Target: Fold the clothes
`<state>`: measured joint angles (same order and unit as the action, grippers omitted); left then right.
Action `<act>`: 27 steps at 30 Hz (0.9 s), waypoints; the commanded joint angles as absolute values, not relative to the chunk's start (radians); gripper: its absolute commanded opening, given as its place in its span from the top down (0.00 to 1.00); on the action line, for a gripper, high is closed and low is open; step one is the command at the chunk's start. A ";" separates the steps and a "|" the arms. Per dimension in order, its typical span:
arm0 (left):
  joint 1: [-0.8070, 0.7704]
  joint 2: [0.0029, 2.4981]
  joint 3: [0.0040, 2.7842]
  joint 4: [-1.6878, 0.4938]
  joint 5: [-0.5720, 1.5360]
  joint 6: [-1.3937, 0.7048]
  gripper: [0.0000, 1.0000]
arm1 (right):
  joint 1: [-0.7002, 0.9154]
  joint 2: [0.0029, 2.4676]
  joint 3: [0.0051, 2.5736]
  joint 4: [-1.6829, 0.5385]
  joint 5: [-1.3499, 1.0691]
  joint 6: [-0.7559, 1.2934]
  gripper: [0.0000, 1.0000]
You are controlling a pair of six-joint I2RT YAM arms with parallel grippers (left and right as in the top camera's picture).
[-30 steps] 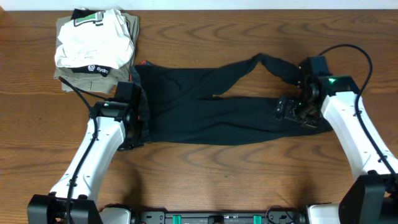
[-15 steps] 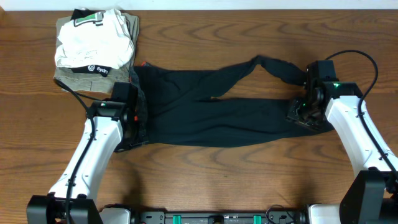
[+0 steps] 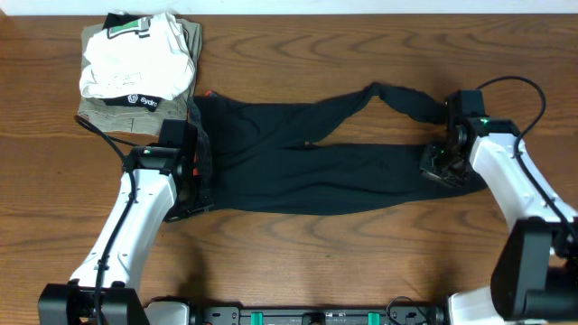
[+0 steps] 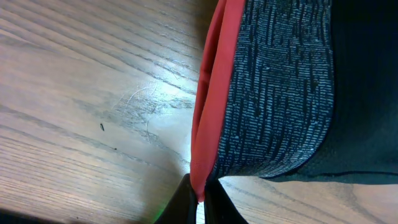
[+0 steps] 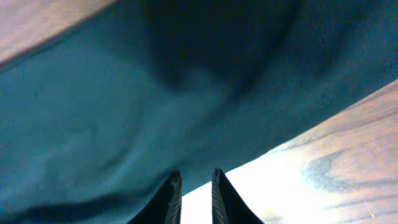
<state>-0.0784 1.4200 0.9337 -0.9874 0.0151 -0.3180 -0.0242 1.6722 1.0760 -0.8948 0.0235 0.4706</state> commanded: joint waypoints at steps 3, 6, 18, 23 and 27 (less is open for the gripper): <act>-0.070 1.416 0.947 -0.994 -0.012 -0.334 0.94 | -0.073 1.742 1.067 -0.867 0.052 0.478 0.87; -0.070 1.416 0.947 -0.994 -0.012 -0.334 0.94 | -0.090 1.763 1.067 -0.853 0.054 0.477 0.86; -0.022 1.416 0.947 -0.997 -0.011 -0.334 0.94 | -0.147 1.770 1.067 -0.836 0.089 0.466 0.86; -0.016 1.416 0.947 -0.998 -0.011 -0.334 0.94 | -0.147 1.770 1.066 -0.803 0.015 0.422 0.99; -0.016 1.416 0.947 -0.998 -0.011 -0.334 0.94 | -0.147 1.771 1.064 -0.800 -0.031 0.395 0.98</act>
